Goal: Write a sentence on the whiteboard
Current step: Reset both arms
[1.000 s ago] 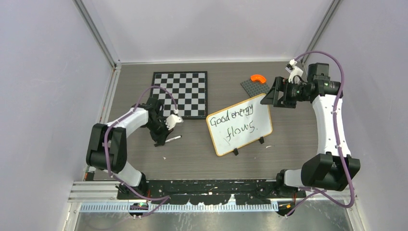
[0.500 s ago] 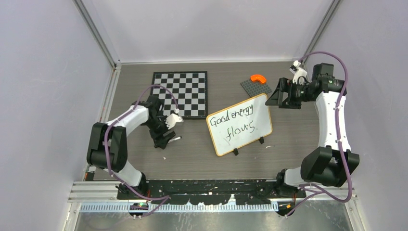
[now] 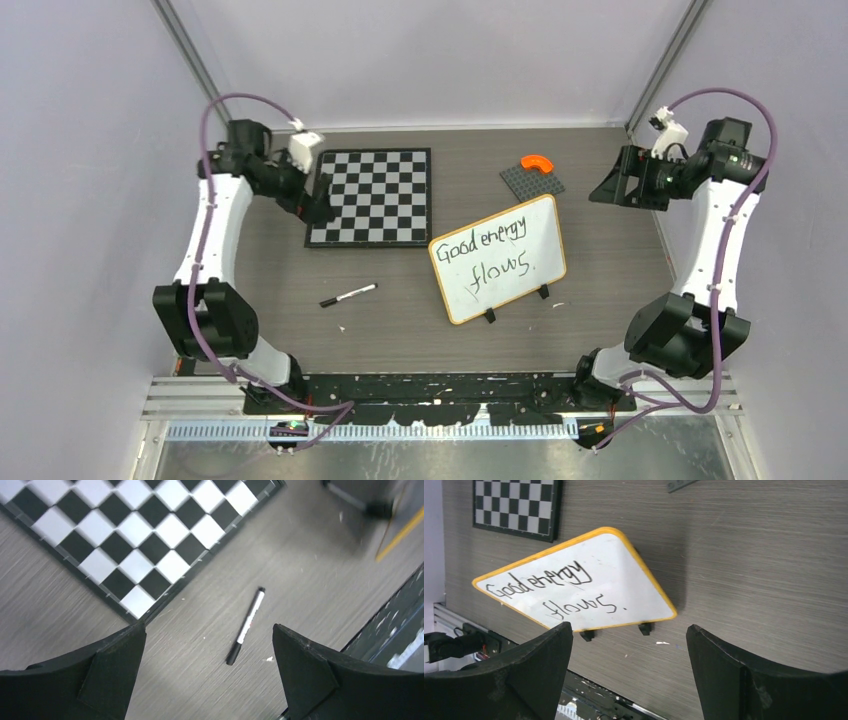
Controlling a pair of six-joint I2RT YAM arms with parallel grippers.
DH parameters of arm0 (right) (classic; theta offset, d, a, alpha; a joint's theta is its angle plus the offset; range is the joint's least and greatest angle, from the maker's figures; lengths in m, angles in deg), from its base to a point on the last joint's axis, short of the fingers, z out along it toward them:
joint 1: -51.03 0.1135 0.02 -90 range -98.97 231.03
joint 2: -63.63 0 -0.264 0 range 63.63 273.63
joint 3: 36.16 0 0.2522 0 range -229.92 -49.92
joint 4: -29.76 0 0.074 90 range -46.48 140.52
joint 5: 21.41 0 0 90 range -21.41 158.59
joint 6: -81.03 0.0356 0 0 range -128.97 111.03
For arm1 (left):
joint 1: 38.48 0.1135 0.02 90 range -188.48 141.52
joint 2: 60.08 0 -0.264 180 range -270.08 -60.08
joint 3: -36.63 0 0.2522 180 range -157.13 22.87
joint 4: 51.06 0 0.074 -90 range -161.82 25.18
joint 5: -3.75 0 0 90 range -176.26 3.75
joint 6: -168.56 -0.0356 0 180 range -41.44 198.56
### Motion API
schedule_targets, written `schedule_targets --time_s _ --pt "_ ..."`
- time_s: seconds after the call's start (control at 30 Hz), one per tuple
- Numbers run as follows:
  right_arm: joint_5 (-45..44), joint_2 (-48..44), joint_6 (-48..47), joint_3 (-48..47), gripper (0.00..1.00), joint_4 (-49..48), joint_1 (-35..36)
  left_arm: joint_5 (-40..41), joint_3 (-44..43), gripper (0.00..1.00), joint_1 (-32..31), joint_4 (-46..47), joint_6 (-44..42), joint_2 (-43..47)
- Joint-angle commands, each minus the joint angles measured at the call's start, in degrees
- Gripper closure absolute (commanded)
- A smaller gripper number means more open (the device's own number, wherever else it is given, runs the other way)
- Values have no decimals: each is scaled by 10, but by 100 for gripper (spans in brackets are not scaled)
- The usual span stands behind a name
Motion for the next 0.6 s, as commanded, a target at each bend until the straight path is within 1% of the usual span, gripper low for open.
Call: schedule_targets --time_s 0.0,0.07,0.17,0.3,0.37,0.47,0.57 --pt "7 12 -55 6 12 13 -45 -59 -43 0 87 28 170 -18" --pt "7 19 -62 35 12 0 -64 -52 -34 0 112 50 197 -16" --pt "-4 30 -74 83 12 -27 -86 -45 22 0 141 101 239 7" --pt "-10 36 -82 128 12 -53 -96 7 82 0 148 142 254 42" --pt "-10 35 -82 138 12 -61 -96 26 100 0 149 147 246 54" --pt "-8 36 -79 142 12 -67 -96 29 110 0 149 133 235 54" --pt "0 38 -70 138 12 -69 -97 35 111 0 149 125 241 50"
